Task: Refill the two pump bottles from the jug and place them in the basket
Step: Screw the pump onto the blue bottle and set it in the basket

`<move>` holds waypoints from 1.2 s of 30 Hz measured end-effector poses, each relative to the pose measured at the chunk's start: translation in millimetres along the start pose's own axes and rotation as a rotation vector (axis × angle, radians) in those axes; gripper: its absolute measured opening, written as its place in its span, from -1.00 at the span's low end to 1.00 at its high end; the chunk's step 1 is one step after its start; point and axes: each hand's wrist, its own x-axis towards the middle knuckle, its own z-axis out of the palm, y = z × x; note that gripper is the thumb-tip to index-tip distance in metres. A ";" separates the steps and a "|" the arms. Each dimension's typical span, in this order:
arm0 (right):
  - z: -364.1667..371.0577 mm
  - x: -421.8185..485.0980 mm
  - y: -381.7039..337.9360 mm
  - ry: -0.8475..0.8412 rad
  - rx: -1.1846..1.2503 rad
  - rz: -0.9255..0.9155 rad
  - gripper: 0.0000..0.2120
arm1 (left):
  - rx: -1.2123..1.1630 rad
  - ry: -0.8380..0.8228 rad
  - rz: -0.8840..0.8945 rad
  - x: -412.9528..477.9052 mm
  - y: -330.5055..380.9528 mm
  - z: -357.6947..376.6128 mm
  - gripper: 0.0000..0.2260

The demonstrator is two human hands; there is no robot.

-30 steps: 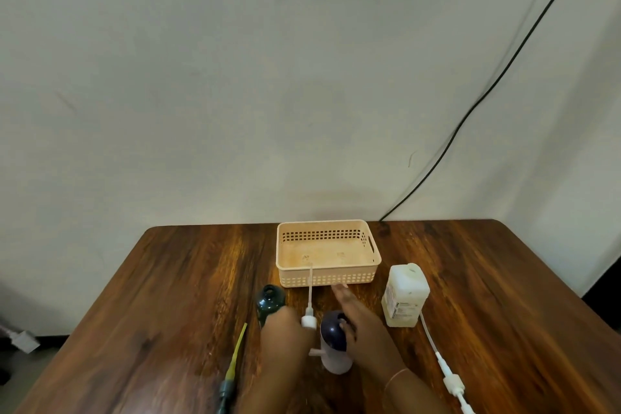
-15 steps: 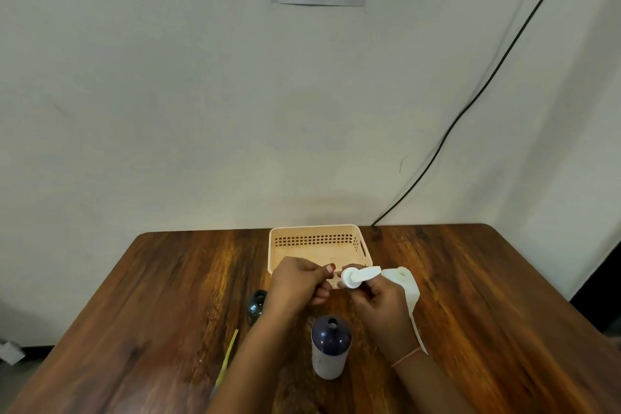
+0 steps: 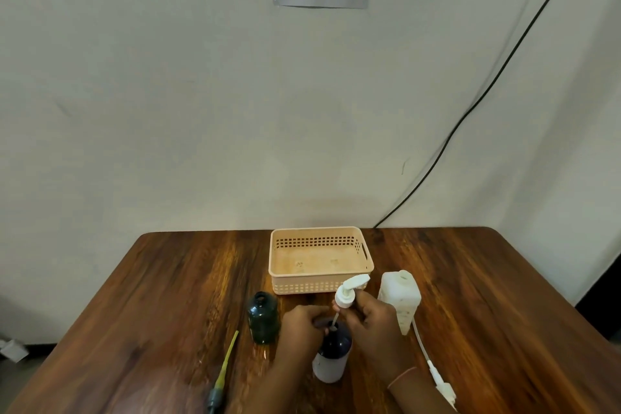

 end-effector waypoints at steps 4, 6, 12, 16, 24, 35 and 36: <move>8.9 -3.3 10.1 -0.045 -0.003 0.063 -0.89 | 0.087 -0.014 0.078 1.3 -3.9 4.6 -0.72; 13.4 -5.1 14.5 -0.089 0.025 0.112 -0.79 | 0.120 -0.025 0.086 2.9 -6.4 7.5 -0.74; 20.2 -5.0 26.0 -0.221 -0.049 0.152 -0.83 | 0.134 0.004 0.104 4.9 -13.8 11.6 -0.70; 26.0 -6.1 29.8 -0.258 -0.077 0.193 -0.83 | 0.138 0.008 0.107 8.3 -17.0 12.7 -0.72; 28.1 -9.3 28.5 -0.287 -0.058 0.258 -0.80 | 0.194 -0.062 0.082 10.7 -20.3 17.9 -0.81; 28.5 -1.8 23.1 -0.337 -0.039 0.287 -0.89 | 0.299 -0.100 0.122 13.7 -19.4 15.6 -0.79; 29.0 -1.7 23.1 -0.333 -0.053 0.287 -0.89 | 0.304 -0.100 0.127 14.1 -19.3 15.4 -0.78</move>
